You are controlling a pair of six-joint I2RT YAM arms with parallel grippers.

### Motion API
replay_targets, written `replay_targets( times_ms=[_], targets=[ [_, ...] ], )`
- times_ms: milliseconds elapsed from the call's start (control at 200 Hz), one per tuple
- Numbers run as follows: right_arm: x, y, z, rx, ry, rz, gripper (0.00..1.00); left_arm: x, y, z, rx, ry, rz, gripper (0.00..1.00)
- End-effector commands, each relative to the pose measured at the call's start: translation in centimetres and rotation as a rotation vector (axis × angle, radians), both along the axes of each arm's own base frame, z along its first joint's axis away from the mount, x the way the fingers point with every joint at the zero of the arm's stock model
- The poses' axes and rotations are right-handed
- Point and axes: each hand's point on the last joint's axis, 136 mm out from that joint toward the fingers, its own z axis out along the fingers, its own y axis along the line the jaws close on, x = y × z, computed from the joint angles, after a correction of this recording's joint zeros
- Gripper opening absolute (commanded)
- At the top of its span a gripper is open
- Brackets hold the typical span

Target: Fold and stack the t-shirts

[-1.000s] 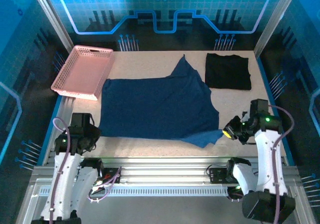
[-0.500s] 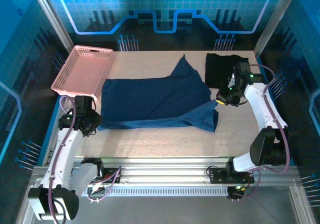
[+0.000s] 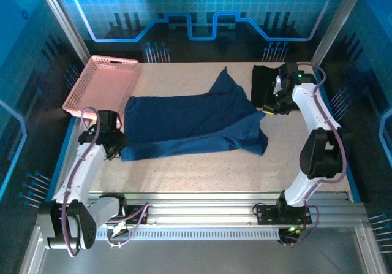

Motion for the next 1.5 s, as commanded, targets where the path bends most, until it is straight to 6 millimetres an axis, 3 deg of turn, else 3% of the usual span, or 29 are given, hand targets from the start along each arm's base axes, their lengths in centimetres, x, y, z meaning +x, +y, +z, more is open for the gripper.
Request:
replay_targets(
  times_ms=[0, 100, 125, 175, 205, 240, 305, 405, 500, 595, 670, 770, 915, 995, 1040, 1080, 1140, 1301, 1396, 1496],
  targets=[
    [1.2, 0.4, 0.2, -0.047, -0.007, 0.067, 0.00, 1.0, 0.7, -0.6, 0.036, 0.004, -0.010, 0.00],
    [2.6, 1.0, 0.0, -0.053, -0.010, 0.097, 0.00, 2.1, 0.8, -1.3, 0.037, 0.023, -0.018, 0.01],
    [2.9, 1.3, -0.1, -0.053, -0.008, 0.106, 0.00, 2.4, 0.9, -1.5, 0.038, 0.027, -0.016, 0.12],
    [3.6, 1.7, -0.4, -0.056, 0.000, 0.124, 0.00, 2.9, 0.9, -1.9, 0.032, 0.042, -0.010, 0.47],
    [4.1, 2.0, -0.5, -0.059, 0.004, 0.135, 0.00, 3.1, 1.0, -2.0, 0.031, 0.053, -0.001, 0.61],
    [4.6, 2.4, -0.8, -0.059, 0.008, 0.147, 0.00, 3.3, 1.0, -1.9, 0.029, 0.063, 0.013, 0.70],
    [5.6, 3.1, -1.2, -0.056, 0.013, 0.160, 0.00, 4.0, 0.9, -0.8, 0.018, 0.034, 0.029, 0.76],
    [7.4, 4.7, -2.1, -0.035, 0.024, 0.187, 0.03, 5.2, -0.8, 1.6, -0.023, -0.045, 0.009, 0.79],
    [9.2, 6.1, -3.2, -0.021, 0.043, 0.208, 0.05, 5.6, -4.4, 2.8, -0.087, -0.104, -0.054, 0.79],
    [11.2, 7.3, -3.9, 0.013, 0.036, 0.199, 0.06, 5.0, -8.1, 1.9, -0.159, -0.128, -0.103, 0.79],
    [12.7, 8.1, -5.2, 0.030, 0.033, 0.202, 0.06, 4.3, -9.9, 0.6, -0.221, -0.132, -0.102, 0.78],
    [14.3, 8.9, -5.6, 0.057, 0.014, 0.206, 0.08, 3.1, -10.5, -1.3, -0.208, -0.088, -0.115, 0.78],
    [15.8, 11.1, -6.0, 0.165, -0.030, 0.240, 0.20, 1.4, -10.2, -4.1, -0.188, -0.021, -0.115, 0.77],
    [16.4, 11.2, -4.7, 0.179, -0.078, 0.248, 0.32, 0.9, -9.9, -4.6, -0.177, -0.014, -0.111, 0.78],
    [16.4, 11.4, -3.7, 0.193, -0.111, 0.263, 0.49, 0.6, -9.7, -4.9, -0.169, -0.009, -0.106, 0.78],
    [15.8, 11.5, -2.2, 0.198, -0.129, 0.276, 0.60, 0.4, -9.5, -5.2, -0.162, 0.002, -0.101, 0.78],
    [14.1, 11.2, 0.0, 0.193, -0.150, 0.286, 0.61, 0.2, -9.4, -5.4, -0.158, 0.012, -0.094, 0.78],
    [5.9, 8.0, 1.8, 0.160, -0.110, 0.194, 0.68, 0.0, -8.9, -5.5, -0.151, -0.005, -0.065, 0.78],
    [0.8, 7.1, -0.4, 0.218, -0.056, 0.148, 0.67, 0.1, -8.7, -5.7, -0.147, -0.012, -0.044, 0.78],
    [-2.4, 7.1, -3.8, 0.270, 0.001, 0.115, 0.60, 0.4, -8.7, -6.1, -0.146, -0.007, -0.034, 0.77]
  ],
)
